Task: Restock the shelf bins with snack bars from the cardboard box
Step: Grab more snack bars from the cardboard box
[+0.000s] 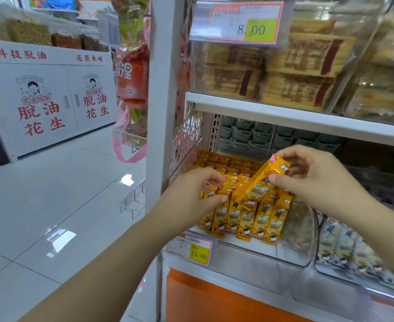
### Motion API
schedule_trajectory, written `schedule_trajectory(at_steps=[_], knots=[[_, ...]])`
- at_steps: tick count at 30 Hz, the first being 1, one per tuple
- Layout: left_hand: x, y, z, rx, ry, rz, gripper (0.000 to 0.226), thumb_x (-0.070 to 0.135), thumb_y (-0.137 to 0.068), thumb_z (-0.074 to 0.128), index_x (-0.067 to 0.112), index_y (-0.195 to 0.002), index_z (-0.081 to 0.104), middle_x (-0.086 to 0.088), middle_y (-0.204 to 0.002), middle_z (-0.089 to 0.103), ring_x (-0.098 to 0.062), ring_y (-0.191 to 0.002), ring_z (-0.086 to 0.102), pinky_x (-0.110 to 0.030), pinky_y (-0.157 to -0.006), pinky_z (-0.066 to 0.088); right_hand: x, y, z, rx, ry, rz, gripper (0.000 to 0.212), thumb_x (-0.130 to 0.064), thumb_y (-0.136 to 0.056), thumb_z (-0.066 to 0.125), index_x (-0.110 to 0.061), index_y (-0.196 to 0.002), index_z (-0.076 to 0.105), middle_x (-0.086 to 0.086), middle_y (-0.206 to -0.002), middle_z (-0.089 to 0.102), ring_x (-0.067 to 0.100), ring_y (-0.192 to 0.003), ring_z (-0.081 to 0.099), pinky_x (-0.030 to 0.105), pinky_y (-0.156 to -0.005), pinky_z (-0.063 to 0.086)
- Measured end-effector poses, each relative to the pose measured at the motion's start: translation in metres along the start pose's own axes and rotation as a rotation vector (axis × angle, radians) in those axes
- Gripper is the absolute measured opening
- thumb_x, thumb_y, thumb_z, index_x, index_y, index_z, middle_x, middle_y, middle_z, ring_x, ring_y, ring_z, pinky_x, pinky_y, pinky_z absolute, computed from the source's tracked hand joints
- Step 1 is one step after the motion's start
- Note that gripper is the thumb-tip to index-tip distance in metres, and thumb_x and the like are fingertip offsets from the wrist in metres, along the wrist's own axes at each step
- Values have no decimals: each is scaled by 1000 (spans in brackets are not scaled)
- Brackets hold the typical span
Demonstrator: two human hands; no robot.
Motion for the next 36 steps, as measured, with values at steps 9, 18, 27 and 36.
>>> schedule_trajectory(at_steps=[9, 18, 27, 36], knots=[[5, -51, 49, -126, -368, 18, 56, 31, -87, 67, 32, -138, 44, 5, -139, 46, -19, -129, 35, -34, -102, 36, 33, 10, -14, -101, 280, 48, 31, -25, -78, 75, -40, -93, 53, -14, -88, 60, 1, -79, 55, 14, -65, 40], [-8, -63, 68, -229, -532, 13, 60, 39, -87, 64, 36, -140, 38, 7, -136, 48, -19, -126, 38, -36, -100, 31, 30, -4, 3, -203, 177, 65, 32, -24, -80, 74, -41, -94, 51, -13, -91, 64, 1, -68, 65, 18, -68, 51], [-17, -65, 67, -280, -570, 18, 69, 39, -84, 68, 40, -143, 33, 3, -137, 49, -21, -132, 31, -39, -105, 27, 27, -9, 23, -337, 260, 108, 33, -28, -82, 73, -32, -110, 56, -13, -91, 60, 7, -83, 66, 25, -79, 53], [-31, -67, 59, -241, -235, -32, 56, 12, -81, 69, 34, -130, 54, 9, -121, 64, -11, -115, 55, -33, -98, 44, 33, -10, 65, -462, 235, 169, 33, -26, -79, 76, -28, -106, 56, -8, -105, 52, 3, -81, 54, 16, -62, 42]])
Point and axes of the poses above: each hand's wrist, its own y-axis away from the middle knuckle, its own z-axis out of the palm, x = y × z, the point moved 5 cm from there along -y, towards the middle knuckle
